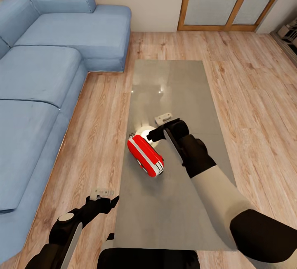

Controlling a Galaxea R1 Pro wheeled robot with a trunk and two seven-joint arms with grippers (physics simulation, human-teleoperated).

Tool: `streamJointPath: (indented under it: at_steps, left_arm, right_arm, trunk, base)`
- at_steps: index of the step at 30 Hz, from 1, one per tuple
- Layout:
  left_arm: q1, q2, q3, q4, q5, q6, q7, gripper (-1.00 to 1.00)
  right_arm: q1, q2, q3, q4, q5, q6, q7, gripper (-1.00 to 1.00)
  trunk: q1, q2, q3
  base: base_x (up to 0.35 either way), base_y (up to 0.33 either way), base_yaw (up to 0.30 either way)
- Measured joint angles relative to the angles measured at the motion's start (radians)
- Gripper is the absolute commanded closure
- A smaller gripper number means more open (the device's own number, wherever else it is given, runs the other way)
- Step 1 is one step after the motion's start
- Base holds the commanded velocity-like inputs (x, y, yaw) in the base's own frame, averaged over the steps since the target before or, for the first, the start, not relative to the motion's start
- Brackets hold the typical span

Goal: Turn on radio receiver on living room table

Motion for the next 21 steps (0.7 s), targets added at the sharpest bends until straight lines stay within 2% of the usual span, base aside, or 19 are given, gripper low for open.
streamJointPath:
  at_steps: [2, 3, 5, 7, 9, 15, 21]
  left_arm:
    - [0.000, 0.000, 0.000, 0.000, 0.000, 0.000, 0.000, -1.00]
    - [0.000, 0.000, 0.000, 0.000, 0.000, 0.000, 0.000, -1.00]
    - [0.000, 0.000, 0.000, 0.000, 0.000, 0.000, 0.000, -1.00]
    - [0.000, 0.000, 0.000, 0.000, 0.000, 0.000, 0.000, -1.00]
    - [0.000, 0.000, 0.000, 0.000, 0.000, 0.000, 0.000, -1.00]
    - [0.000, 0.000, 0.000, 0.000, 0.000, 0.000, 0.000, -1.00]
    - [0.000, 0.000, 0.000, 0.000, 0.000, 0.000, 0.000, -1.00]
  right_arm:
    - [-0.003, 0.000, 0.000, 0.009, -0.018, -0.009, 0.000, -1.00]
    - [-0.005, 0.000, 0.000, 0.014, -0.064, -0.014, 0.000, -1.00]
    - [-0.006, 0.000, 0.000, 0.017, -0.120, -0.018, 0.001, -1.00]
    - [-0.006, 0.000, 0.001, 0.019, -0.135, -0.020, 0.001, -1.00]
    - [-0.007, 0.000, 0.008, 0.020, -0.146, -0.021, 0.001, -1.00]
    - [-0.006, 0.000, 0.064, 0.023, -0.155, -0.038, 0.000, -1.00]
    - [-0.007, 0.000, 0.084, 0.049, -0.155, -0.049, -0.001, -1.00]
  trunk:
    - [0.000, 0.000, 0.000]
    - [0.000, 0.000, 0.000]
    - [0.000, 0.000, 0.000]
    - [0.000, 0.000, 0.000]
    - [0.000, 0.000, 0.000]
    - [0.000, 0.000, 0.000]
    - [0.000, 0.000, 0.000]
  base:
    - [0.000, 0.000, 0.000]
    - [0.000, 0.000, 0.000]
    - [0.000, 0.000, 0.000]
    - [0.000, 0.000, 0.000]
    - [0.000, 0.000, 0.000]
    - [0.000, 0.000, 0.000]
    - [0.000, 0.000, 0.000]
